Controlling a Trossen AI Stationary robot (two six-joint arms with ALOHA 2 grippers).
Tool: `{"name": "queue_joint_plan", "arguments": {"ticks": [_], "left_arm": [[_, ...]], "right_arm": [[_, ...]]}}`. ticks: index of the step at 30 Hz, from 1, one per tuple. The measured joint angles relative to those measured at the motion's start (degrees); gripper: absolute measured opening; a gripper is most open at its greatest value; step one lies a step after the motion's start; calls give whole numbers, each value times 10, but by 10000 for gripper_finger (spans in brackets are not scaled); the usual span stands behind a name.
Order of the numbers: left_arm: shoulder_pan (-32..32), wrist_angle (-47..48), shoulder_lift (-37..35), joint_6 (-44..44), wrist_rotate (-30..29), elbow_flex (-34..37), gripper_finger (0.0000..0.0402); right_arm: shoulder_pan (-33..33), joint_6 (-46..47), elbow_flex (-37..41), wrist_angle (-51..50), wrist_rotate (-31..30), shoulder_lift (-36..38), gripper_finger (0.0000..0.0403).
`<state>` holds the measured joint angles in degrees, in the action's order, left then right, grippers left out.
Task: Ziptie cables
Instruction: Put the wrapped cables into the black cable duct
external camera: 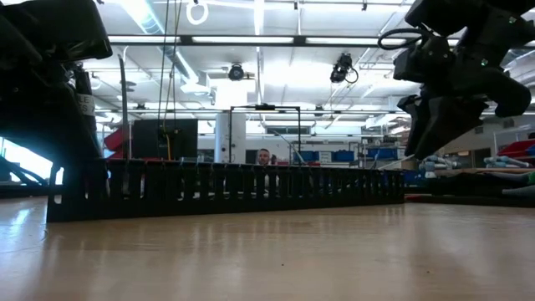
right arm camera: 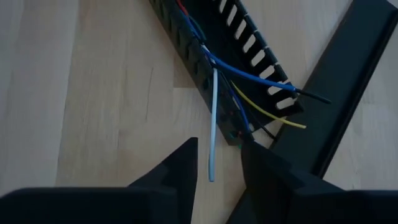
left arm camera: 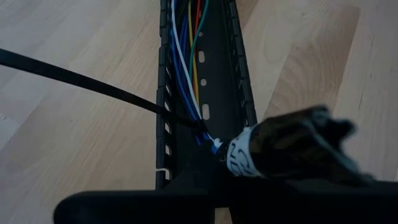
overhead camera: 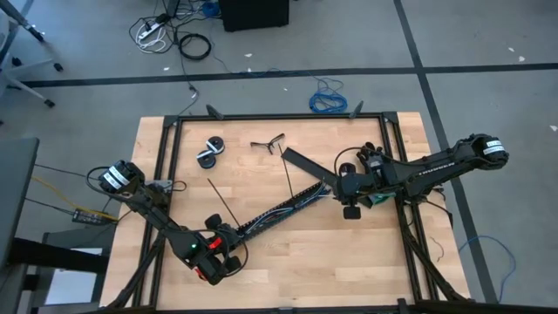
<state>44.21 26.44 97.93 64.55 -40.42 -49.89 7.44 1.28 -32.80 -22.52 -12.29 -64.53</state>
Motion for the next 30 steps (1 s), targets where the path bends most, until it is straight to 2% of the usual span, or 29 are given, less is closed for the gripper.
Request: {"name": "queue_joint_plan", "arguments": {"ticks": [12, 19, 30], "left_arm": [[0, 0, 0, 0, 0, 0, 1], [0, 0, 0, 0, 0, 0, 1], [0, 0, 0, -4, 0, 0, 1]], "right_arm": [[0, -9, 0, 0, -1, 0, 101], [0, -28, 0, 0, -1, 0, 9], [-19, -80, -1, 62, -5, 0, 1]]}}
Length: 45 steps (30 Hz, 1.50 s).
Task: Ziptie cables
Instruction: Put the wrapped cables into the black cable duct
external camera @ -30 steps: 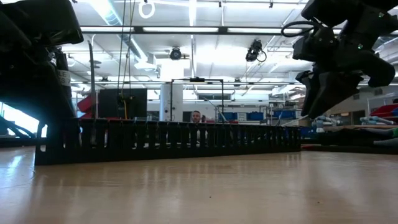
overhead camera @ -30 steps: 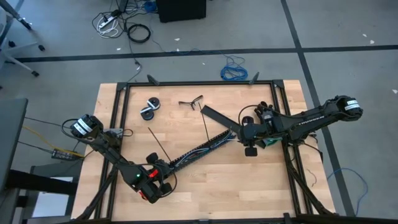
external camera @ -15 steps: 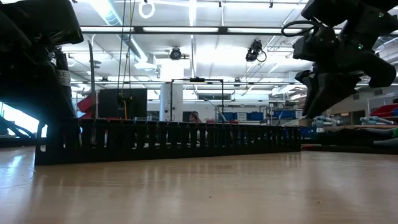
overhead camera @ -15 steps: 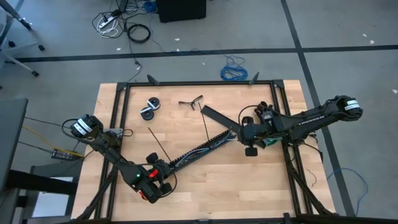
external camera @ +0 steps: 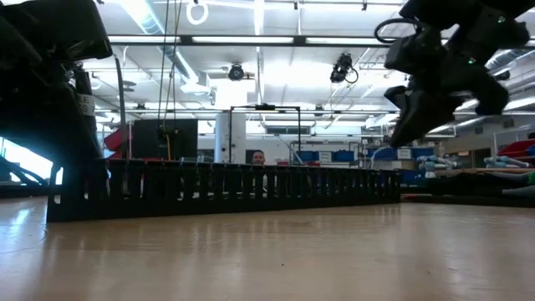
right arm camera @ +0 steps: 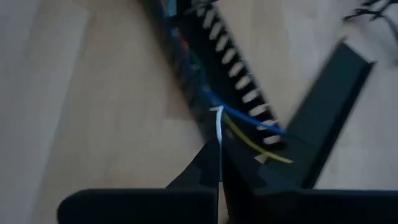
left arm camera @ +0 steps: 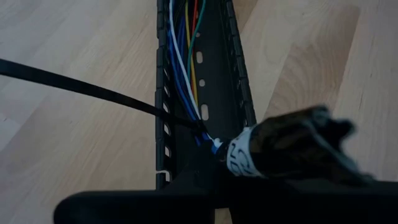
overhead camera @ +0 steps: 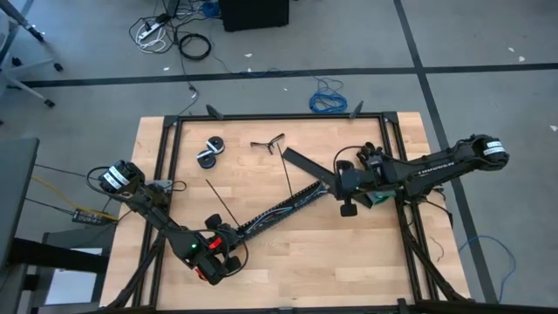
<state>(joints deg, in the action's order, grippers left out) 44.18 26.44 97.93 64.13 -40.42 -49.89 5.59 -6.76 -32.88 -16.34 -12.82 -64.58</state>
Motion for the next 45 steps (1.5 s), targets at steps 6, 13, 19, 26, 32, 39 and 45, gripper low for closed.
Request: {"name": "queue_joint_plan", "arguments": {"ticks": [6, 13, 19, 26, 32, 39, 45], "left_arm": [[-1, 0, 0, -7, 0, 0, 1], [-3, 0, 0, -11, 0, 0, 1], [-3, -1, 0, -15, 0, 0, 1], [-3, -15, 0, -23, 6, 0, 1], [-3, -14, 0, -24, 9, 0, 1], [-3, -14, 0, -24, 9, 0, 1], [-3, -14, 0, -24, 10, 0, 1]], "right_arm": [[-50, -9, 0, -4, -2, 0, 1], [-81, -8, 0, -43, 23, -3, 0], [-95, -9, 0, -12, 51, -76, 0], [-99, -24, -4, 39, 49, -147, 0], [-100, -23, -15, 7, 51, -149, 5], [-100, -19, -46, -55, 51, -149, 54], [-100, -37, -101, -137, 15, -149, 114]]}}
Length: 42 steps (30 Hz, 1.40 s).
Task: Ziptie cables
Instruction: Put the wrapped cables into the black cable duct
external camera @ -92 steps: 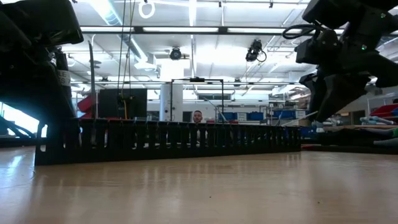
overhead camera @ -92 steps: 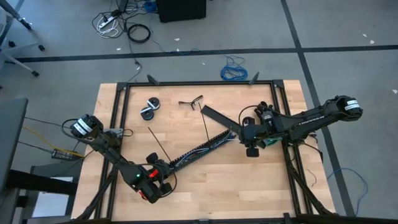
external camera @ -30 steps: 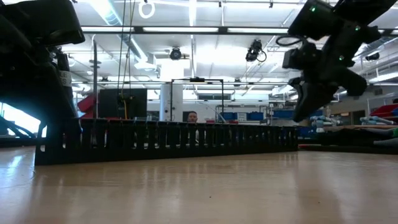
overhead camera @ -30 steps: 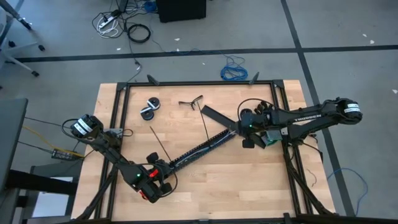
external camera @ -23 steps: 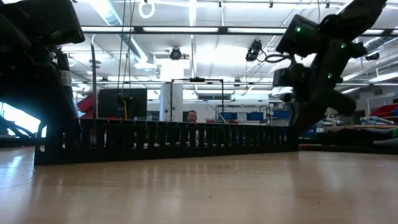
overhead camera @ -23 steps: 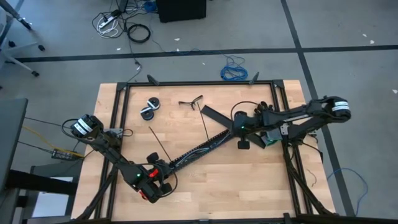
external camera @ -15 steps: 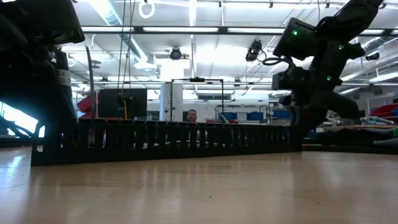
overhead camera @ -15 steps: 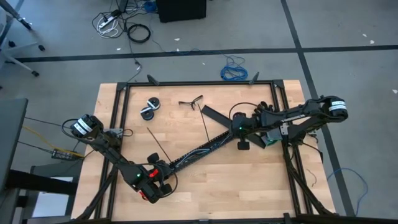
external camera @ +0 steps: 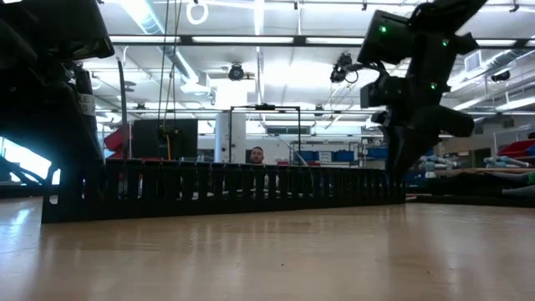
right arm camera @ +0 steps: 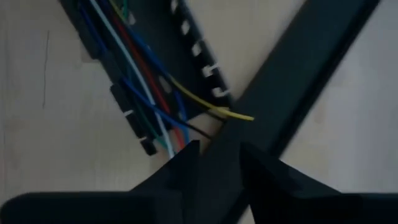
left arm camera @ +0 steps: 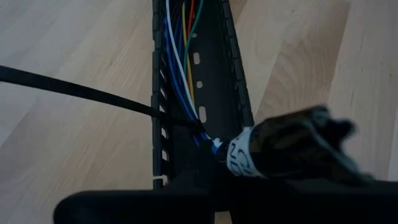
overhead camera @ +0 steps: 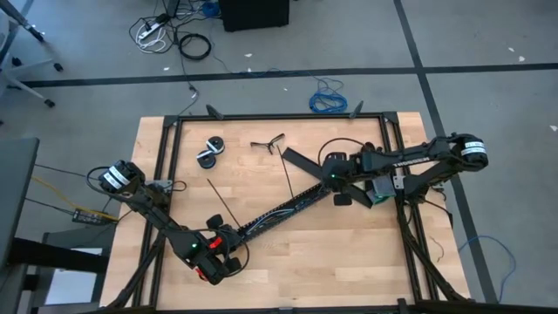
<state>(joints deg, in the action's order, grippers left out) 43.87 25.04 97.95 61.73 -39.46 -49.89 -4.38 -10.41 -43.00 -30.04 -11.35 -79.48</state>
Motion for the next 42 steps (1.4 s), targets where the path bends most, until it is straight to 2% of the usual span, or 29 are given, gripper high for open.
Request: {"name": "queue_joint_plan", "arguments": {"ticks": [7, 15, 19, 25, 34, 39, 42], "left_arm": [[0, 0, 0, 0, 0, 0, 1], [0, 1, 0, -3, 0, 0, 1], [0, 0, 0, -3, 1, 0, 5], [0, -9, 0, -34, 6, 0, 41], [0, -77, 1, -131, 1, 0, 133], [-1, -74, 1, -135, -70, 1, 140], [-3, -71, 1, -116, -79, -3, 133]], "right_arm": [[-3, 0, -72, -95, -10, 0, 156], [-3, 2, -104, -34, 68, 0, 160], [-3, 3, -104, -29, 71, 0, 160], [-3, 10, -104, -31, 71, 0, 159], [-3, 10, -104, -31, 71, 0, 155], [-3, 12, -104, -31, 71, 0, 154], [-3, 11, -104, -31, 71, -1, 153]]}}
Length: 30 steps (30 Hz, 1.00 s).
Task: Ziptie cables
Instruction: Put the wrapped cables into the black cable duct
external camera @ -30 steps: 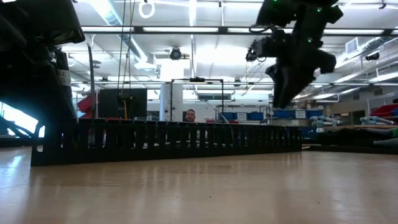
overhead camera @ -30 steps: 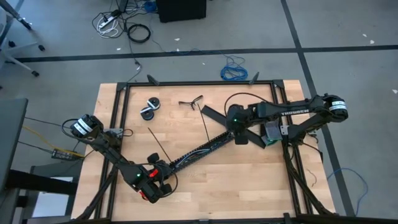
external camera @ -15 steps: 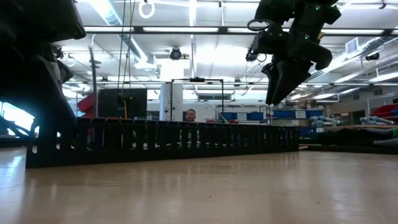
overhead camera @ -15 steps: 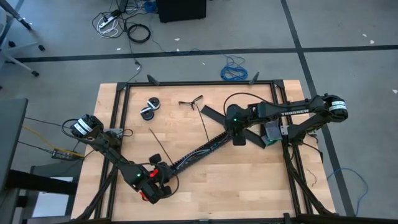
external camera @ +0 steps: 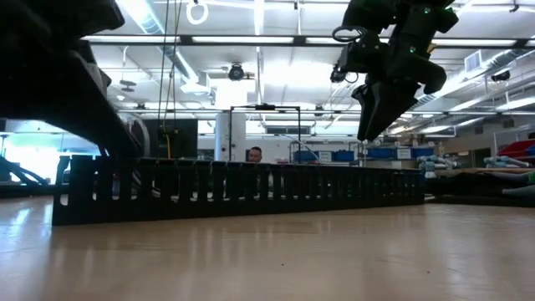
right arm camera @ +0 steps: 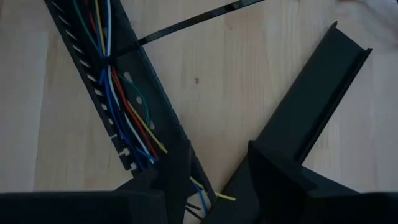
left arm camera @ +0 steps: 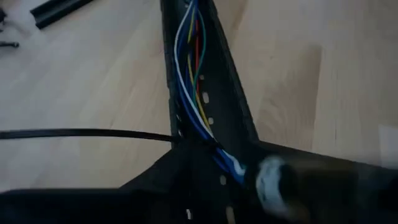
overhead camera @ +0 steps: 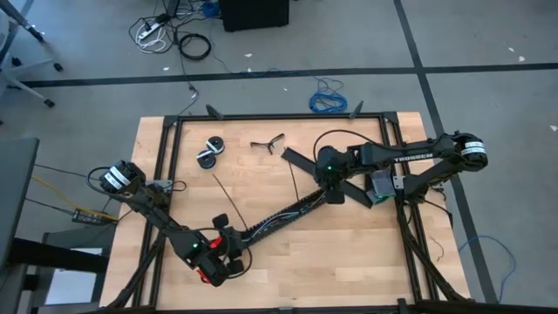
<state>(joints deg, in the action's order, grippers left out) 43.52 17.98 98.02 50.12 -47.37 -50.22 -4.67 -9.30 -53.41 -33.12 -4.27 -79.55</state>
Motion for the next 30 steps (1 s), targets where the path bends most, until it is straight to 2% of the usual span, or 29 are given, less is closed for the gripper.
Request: {"name": "queue_joint_plan", "arguments": {"ticks": [8, 19, 26, 30], "left_arm": [[-2, 10, 0, -2, -7, -17, 102], [-5, 7, 0, -27, -7, -18, 97], [-8, 157, 0, -32, 12, -107, 105], [-7, 185, -1, -54, 8, -149, 117]], "right_arm": [[0, -3, 0, 0, 0, 0, 151], [0, -14, 0, 0, 0, 0, 152], [0, -14, 0, 4, 0, 0, 152], [0, -14, 0, 5, 0, 0, 153]]}}
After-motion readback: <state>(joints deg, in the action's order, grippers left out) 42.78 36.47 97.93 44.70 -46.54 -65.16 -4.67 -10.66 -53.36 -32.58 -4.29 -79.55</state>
